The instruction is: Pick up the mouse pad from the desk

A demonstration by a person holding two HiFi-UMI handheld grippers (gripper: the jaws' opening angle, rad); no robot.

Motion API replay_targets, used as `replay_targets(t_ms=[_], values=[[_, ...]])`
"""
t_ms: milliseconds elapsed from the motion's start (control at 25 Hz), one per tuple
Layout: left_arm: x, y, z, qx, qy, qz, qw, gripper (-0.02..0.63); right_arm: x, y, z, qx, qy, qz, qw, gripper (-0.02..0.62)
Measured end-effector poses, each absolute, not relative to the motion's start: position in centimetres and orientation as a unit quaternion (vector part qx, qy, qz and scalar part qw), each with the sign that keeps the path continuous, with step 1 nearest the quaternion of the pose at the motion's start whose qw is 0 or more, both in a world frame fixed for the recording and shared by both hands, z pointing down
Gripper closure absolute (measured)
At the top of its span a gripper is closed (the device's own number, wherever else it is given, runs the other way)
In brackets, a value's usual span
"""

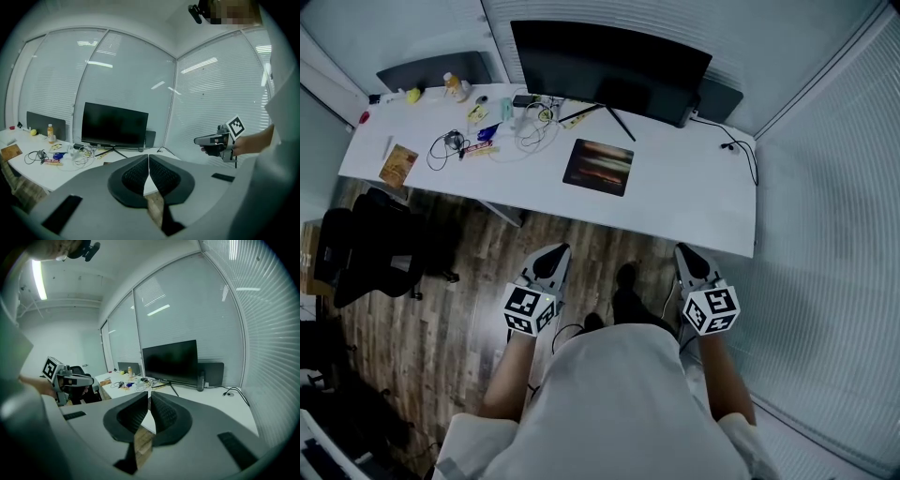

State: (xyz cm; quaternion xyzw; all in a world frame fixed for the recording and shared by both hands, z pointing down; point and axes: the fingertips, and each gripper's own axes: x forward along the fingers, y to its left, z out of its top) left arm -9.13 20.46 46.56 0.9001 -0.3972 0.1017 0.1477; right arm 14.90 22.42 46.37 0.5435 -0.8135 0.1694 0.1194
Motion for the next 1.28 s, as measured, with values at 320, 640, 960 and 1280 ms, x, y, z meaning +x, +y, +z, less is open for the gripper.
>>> replay_targets(t_ms=[320, 640, 960, 1280], values=[[-6.8, 15.0, 47.4, 0.892, -0.409, 0.109, 0.156, 0.586, 16.7, 15.4, 47.3, 0.524, -0.823, 0.179, 0.125, 0.557], [-4.3, 10.0, 48.7, 0.880, -0.427, 0.126, 0.167, 0.586, 19.5, 9.3, 49.3, 0.499, -0.833, 0.198, 0.135, 0.557], [-2.2, 6.5, 50.1, 0.860, -0.461, 0.134, 0.176, 0.586, 20.9, 3.5, 51.4, 0.456, -0.853, 0.208, 0.143, 0.557], [-0.9, 5.6, 51.9, 0.847, -0.471, 0.147, 0.198, 0.586, 20.4, 0.8, 53.6, 0.425, -0.865, 0.212, 0.160, 0.555]])
